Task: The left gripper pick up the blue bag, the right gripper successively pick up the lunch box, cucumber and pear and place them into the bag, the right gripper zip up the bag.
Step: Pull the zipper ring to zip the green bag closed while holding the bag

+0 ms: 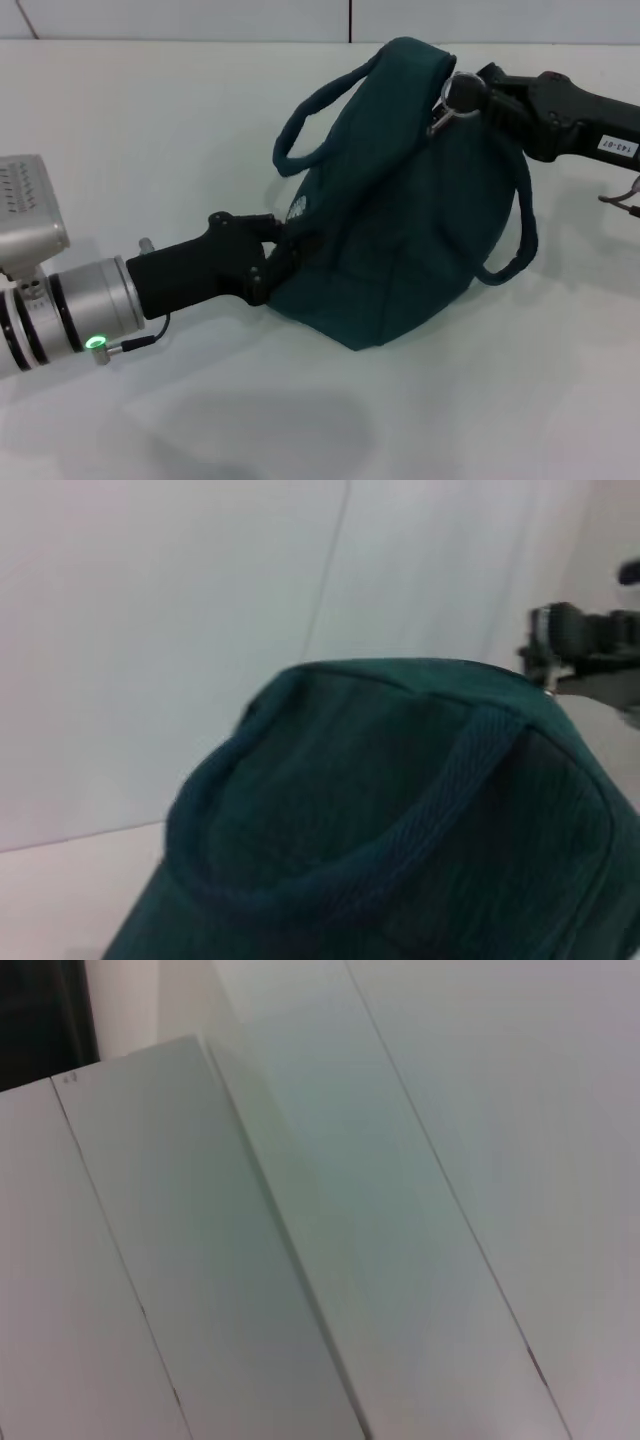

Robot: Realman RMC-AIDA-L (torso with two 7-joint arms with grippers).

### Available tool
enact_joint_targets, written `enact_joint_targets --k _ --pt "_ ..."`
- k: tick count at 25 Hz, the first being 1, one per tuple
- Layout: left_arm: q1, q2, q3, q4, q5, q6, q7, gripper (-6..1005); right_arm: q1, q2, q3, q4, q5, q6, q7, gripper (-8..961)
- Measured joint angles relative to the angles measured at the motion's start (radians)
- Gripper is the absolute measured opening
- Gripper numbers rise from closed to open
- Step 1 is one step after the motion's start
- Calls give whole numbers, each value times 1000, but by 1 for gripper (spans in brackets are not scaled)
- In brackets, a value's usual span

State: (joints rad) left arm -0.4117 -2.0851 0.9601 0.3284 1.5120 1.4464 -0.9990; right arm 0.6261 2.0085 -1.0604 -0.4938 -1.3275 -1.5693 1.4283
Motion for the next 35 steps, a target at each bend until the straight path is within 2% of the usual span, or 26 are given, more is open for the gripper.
enact_joint_targets --k 5,10,14,18,24,28,35 --pt "5 20 50 66 32 86 0 168 0 1 -1 0 -12 -17 4 8" --pt "9 81 51 157 62 266 -6 130 12 1 -18 -5 -13 -114 45 8" --pt "4 109 50 191 79 300 -8 96 21 0 -34 -9 -14 -147 54 9" --pt "-13 107 48 193 130 272 -2 75 20 -2 -39 -3 -19 -117 53 9" --pt "-25 85 53 165 178 221 18 69 -7 -4 -35 2 -43 -50 45 9" --pt "-28 83 54 160 185 220 24 70 -30 -19 -19 -1 -36 -49 45 9" --pt "-27 84 55 159 199 222 24 67 -49 -25 15 -4 -36 -48 44 9"
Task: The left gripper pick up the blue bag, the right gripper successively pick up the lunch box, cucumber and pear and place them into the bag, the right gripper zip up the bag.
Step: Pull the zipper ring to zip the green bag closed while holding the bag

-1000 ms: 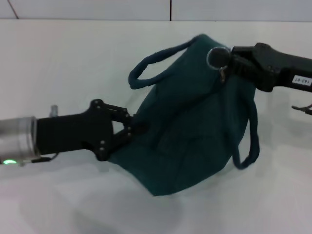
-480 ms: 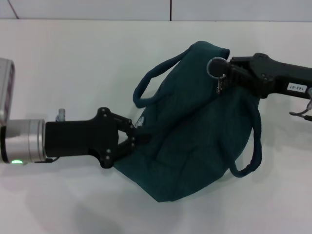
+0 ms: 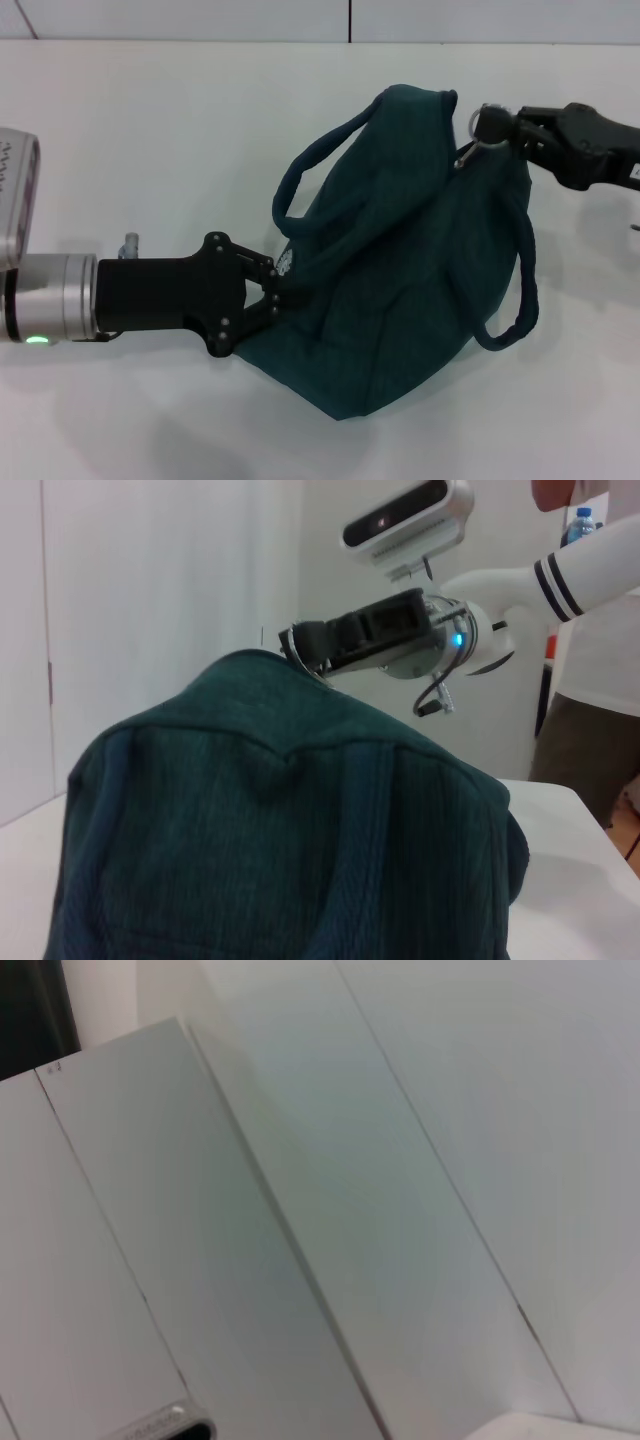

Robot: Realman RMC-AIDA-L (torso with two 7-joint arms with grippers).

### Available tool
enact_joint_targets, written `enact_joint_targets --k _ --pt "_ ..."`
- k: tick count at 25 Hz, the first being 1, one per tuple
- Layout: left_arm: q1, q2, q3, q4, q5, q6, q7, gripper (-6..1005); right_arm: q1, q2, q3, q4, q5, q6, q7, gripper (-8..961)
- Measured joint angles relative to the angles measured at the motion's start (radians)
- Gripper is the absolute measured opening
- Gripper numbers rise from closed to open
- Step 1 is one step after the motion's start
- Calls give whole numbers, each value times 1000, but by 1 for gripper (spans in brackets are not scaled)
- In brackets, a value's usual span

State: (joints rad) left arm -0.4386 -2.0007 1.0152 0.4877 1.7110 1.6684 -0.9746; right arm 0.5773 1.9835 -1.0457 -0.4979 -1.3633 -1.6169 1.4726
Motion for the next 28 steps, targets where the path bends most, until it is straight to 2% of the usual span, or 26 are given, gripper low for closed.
enact_joint_targets --k 17,26,28 --pt "-1 -7 5 2 30 12 0 68 -4 0 46 5 0 70 -50 9" --pt "-4 -6 5 1 32 13 0 67 -15 14 68 5 0 109 -76 9" --pt "-5 -13 -5 0 34 12 0 67 -13 15 64 5 0 100 -76 9"
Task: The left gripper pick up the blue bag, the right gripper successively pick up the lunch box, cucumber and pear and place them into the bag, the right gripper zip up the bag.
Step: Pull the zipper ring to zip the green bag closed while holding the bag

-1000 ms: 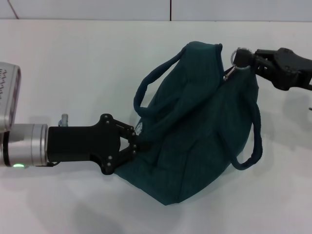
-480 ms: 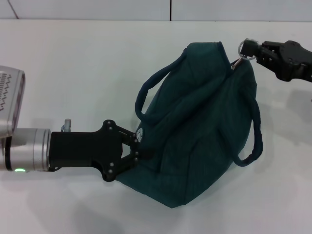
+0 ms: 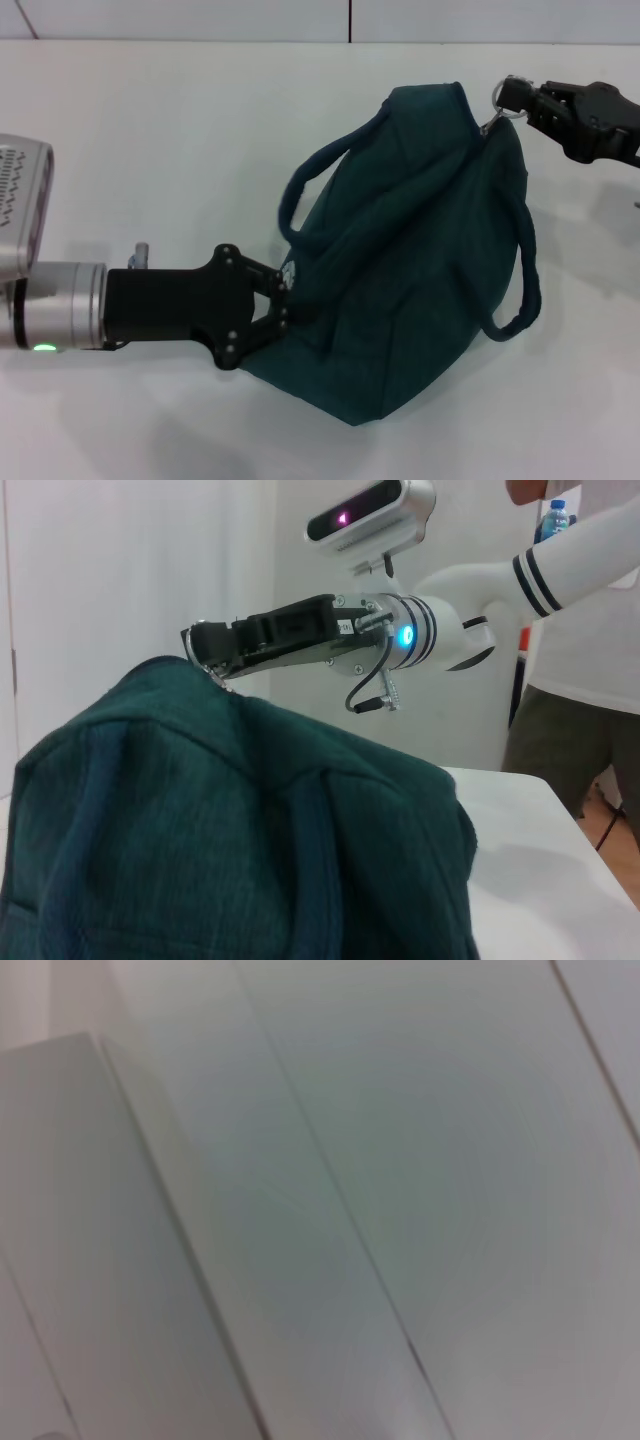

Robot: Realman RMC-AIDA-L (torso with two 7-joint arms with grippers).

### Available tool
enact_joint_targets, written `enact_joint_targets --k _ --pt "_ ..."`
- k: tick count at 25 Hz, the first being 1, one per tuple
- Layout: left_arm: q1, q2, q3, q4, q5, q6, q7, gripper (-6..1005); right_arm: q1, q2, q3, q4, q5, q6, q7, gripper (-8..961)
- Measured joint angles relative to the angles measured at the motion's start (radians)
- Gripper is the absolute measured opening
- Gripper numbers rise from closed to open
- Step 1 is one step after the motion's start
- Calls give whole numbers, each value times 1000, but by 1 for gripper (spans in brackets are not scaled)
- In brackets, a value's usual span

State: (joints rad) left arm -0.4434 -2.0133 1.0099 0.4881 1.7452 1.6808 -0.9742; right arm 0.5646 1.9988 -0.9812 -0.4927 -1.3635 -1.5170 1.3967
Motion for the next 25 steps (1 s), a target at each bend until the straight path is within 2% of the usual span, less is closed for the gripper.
enact_joint_targets --k 4,7,11,14,20,25 --pt "-2 -19 -46 3 -6 0 -23 68 4 2 -7 0 -2 -32 0 9" --pt "-6 -21 -103 10 -28 1 -130 68 7 3 -15 0 -3 -41 -1 9" --pt "-8 -15 -172 23 -35 1 -213 144 6 4 -17 0 -4 -42 -2 9" --pt "3 -14 -214 93 -36 1 -331 220 2 4 -17 0 -7 -43 -9 9" --pt "7 -24 -204 251 -28 9 -527 427 0 6 -26 0 -8 -47 -28 9" --pt "-16 -28 -134 326 -7 12 -618 562 -1 6 -28 0 -8 -47 -33 9"
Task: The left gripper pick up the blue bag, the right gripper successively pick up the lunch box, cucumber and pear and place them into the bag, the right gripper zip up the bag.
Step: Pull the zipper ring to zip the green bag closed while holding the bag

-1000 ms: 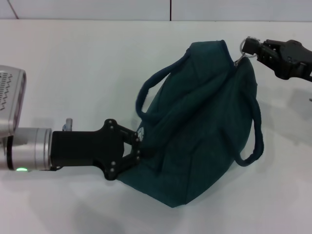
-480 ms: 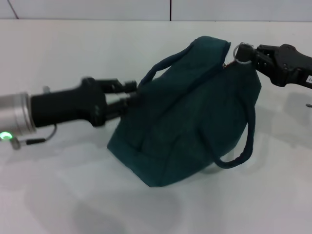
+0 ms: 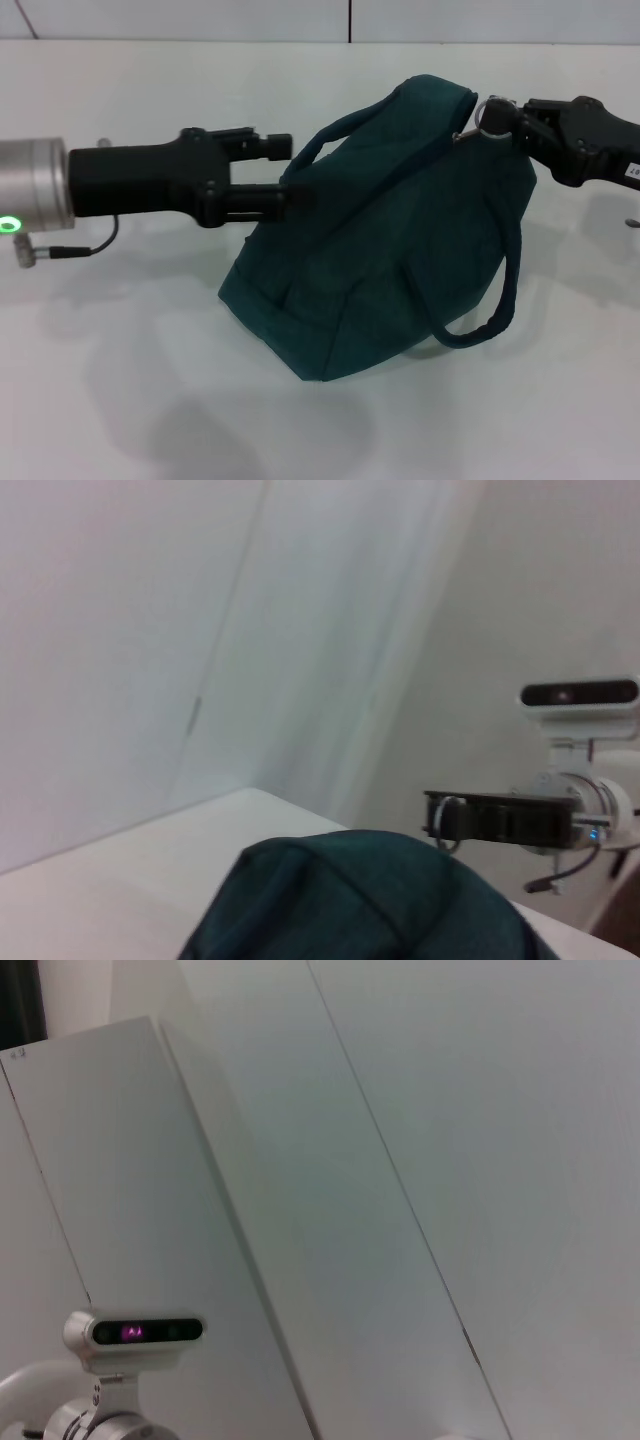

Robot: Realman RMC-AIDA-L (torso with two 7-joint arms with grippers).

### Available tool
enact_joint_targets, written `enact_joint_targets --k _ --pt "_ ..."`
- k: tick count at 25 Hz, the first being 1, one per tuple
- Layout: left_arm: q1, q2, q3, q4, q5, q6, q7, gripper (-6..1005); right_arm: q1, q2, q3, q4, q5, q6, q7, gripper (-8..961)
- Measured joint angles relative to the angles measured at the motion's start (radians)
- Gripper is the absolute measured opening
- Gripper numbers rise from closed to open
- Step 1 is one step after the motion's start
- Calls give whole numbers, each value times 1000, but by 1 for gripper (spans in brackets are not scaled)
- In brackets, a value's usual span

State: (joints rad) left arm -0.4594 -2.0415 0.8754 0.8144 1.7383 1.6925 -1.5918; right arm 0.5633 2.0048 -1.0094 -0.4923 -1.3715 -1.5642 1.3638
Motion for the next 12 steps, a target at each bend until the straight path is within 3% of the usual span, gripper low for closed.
enact_joint_targets --k 4,7,12 --pt "-16 -10 52 64 18 -1 -69 686 -1 0 1 0 0 0 -7 9" --pt "-30 -29 66 119 63 -9 -109 792 -2 1 3 0 0 0 -11 10" --pt "-53 -44 66 139 103 -35 -151 783 -2 4 4 0 0 1 -20 10"
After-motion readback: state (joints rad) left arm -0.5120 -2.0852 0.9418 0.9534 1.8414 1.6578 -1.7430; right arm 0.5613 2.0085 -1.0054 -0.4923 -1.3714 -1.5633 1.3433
